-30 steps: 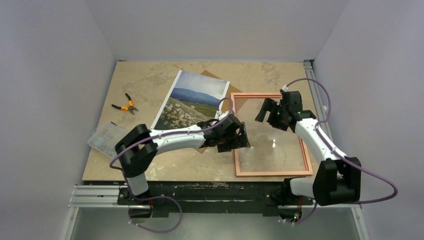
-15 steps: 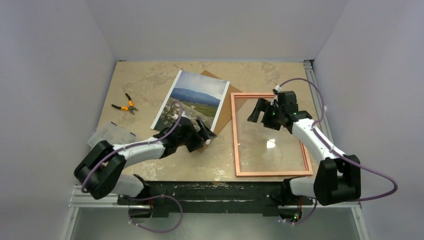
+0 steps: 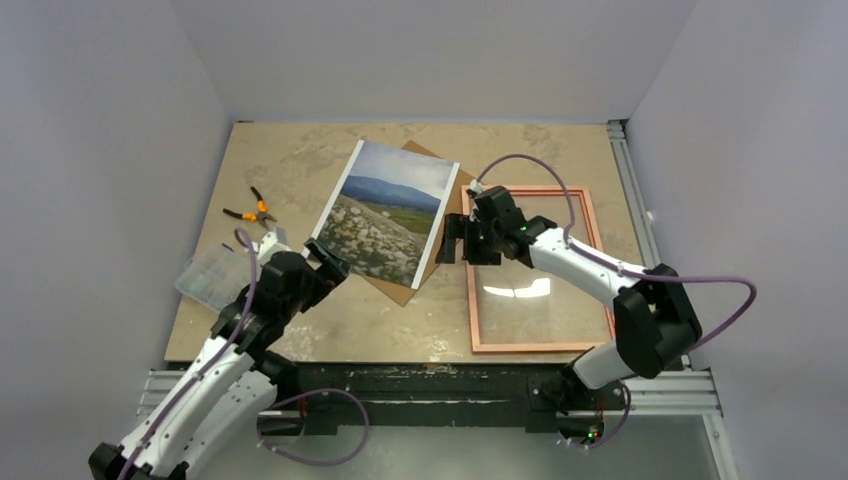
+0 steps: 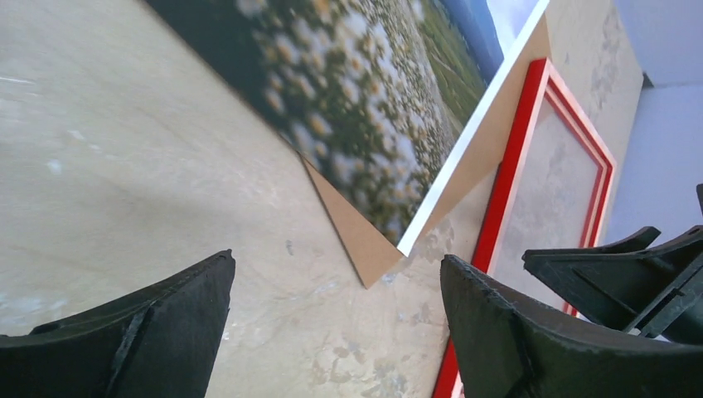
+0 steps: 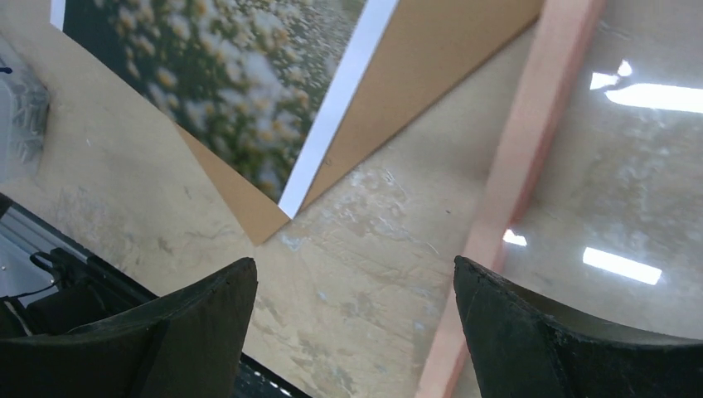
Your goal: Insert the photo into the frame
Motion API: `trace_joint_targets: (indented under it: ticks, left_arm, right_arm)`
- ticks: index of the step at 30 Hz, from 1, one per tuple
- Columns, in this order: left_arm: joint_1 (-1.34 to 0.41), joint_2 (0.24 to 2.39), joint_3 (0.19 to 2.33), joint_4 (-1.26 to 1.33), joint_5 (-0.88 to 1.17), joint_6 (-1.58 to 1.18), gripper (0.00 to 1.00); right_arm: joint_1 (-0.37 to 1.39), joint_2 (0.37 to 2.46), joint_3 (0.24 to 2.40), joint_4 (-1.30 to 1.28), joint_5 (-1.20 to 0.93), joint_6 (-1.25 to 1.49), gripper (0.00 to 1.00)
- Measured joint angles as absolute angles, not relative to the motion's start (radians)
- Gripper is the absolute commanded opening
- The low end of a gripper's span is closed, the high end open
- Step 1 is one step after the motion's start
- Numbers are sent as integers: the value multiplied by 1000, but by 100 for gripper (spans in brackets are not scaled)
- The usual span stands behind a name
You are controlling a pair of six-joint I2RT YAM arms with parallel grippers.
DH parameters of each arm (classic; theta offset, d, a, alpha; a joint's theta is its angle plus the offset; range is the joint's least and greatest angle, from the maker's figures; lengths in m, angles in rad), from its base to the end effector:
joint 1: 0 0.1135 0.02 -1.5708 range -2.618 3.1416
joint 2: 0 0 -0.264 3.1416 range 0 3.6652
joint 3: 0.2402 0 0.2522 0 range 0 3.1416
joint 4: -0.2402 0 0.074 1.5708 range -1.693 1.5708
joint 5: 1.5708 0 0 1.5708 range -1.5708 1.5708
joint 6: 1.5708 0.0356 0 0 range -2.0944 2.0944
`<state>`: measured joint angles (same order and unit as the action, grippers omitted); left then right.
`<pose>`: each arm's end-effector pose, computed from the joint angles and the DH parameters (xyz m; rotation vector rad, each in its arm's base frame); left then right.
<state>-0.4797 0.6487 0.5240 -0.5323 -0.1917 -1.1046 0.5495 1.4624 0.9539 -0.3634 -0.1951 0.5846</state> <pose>0.1330 -0.0616 0.2355 -0.8077 2.1481 -0.6474 0.2562 0.1650 0.2257 -0.0464 2.5627 0.7128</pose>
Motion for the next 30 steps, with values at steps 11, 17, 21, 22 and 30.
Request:
trace_joint_targets:
  ticks: [11,17,21,22,30]
  left_arm:
    - [-479,507,584,-860,-363,-1069,90]
    - [-479,596,605,-892,-370,-1058,90]
    - [-479,666,623,-892,-365,-1052,90]
    - [-479,677,625,-892,-363,-1051,90]
    - [-479,703,625,-853,-314,-1042,91]
  right_arm:
    - [716,1730,1180,-371,-112,582,85]
    - [748,1936,1461,-456,-32,552,84]
    - [771,2017,1562,-492,14,523,83]
    - [777,2024,1565,-498,19,518,83]
    - [846,2048,1509,-503,39,463,81]
